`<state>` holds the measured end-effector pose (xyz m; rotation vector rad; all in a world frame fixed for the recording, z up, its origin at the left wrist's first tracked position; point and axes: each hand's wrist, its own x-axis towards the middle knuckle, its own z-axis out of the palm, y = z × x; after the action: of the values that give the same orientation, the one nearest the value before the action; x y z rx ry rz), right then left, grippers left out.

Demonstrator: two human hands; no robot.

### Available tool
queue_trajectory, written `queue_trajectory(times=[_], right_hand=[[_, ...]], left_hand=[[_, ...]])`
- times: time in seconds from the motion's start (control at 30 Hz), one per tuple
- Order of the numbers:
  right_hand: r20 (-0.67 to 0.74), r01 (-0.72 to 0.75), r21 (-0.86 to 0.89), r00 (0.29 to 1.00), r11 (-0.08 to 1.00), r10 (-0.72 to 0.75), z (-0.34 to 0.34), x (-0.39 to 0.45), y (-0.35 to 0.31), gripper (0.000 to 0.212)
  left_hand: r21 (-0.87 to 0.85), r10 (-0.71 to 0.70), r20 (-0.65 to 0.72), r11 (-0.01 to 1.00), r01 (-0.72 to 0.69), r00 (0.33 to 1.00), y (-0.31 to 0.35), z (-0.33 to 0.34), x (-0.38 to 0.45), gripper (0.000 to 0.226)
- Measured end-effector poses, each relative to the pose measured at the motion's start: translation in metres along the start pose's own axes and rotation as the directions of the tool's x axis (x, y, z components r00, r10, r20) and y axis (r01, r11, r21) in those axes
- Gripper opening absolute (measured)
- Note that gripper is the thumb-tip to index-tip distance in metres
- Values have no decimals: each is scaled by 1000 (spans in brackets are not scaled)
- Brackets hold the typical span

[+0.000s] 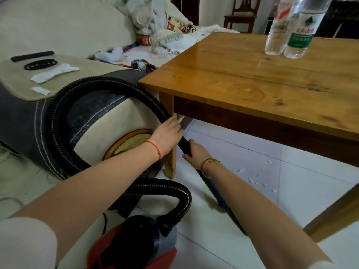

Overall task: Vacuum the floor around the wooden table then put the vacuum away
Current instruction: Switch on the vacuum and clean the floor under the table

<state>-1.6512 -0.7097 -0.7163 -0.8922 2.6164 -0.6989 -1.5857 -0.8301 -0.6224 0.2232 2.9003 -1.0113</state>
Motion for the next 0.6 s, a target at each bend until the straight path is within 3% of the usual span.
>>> queue_trajectory(times=[0.27, 0.4, 0.6], right_hand=[[28, 313, -18, 950, 950, -312, 0, -17, 11, 35], [70, 401, 6, 914, 916, -400, 12, -30, 6, 44], [52, 524, -3, 850, 851, -524, 40, -49, 1, 29]], left_hand=[[208, -67, 184, 978, 28, 981, 4, -26, 6, 32], [157, -80, 329, 987, 29, 941, 6, -29, -16, 33], [-112, -75, 513, 982, 154, 855, 14, -31, -68, 42]])
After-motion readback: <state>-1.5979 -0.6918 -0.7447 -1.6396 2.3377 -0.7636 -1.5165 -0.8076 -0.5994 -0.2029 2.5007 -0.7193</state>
